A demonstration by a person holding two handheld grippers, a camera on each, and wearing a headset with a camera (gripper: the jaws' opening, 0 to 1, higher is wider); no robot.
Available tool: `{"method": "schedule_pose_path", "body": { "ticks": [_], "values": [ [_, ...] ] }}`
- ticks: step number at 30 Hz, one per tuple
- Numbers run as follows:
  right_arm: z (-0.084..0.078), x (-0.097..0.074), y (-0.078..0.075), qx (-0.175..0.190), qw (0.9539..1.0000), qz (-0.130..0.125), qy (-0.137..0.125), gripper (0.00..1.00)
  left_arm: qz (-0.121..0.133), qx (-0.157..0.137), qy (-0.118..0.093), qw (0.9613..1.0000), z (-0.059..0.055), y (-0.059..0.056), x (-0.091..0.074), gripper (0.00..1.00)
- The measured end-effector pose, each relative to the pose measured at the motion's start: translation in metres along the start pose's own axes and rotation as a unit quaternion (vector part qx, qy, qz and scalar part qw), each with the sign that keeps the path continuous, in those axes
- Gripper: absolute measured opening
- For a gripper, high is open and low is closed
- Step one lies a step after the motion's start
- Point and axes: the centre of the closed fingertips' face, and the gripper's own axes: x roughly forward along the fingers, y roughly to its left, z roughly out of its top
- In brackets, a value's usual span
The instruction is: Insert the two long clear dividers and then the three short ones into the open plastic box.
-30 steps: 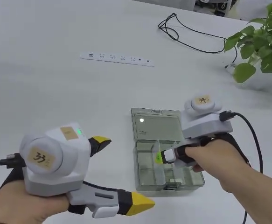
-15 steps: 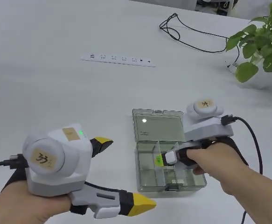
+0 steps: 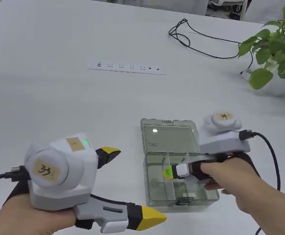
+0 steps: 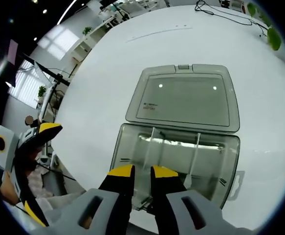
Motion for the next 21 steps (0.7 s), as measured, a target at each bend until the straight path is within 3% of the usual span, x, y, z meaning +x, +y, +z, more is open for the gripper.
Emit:
{"method": "schedule_pose_path", "body": {
  "ticks": [14, 21],
  "values": [
    [0.019, -0.032, 0.008, 0.007, 0.9975, 0.035, -0.061, 0.18, 0.008, 0.001, -0.002, 1.0000, 0.004, -0.002, -0.003, 1.00],
    [0.029, -0.055, 0.013, 0.014, 0.9930, 0.065, -0.098, 0.20, 0.013, 0.004, -0.006, 0.9999, 0.010, -0.002, -0.004, 1.00]
  ]
}}
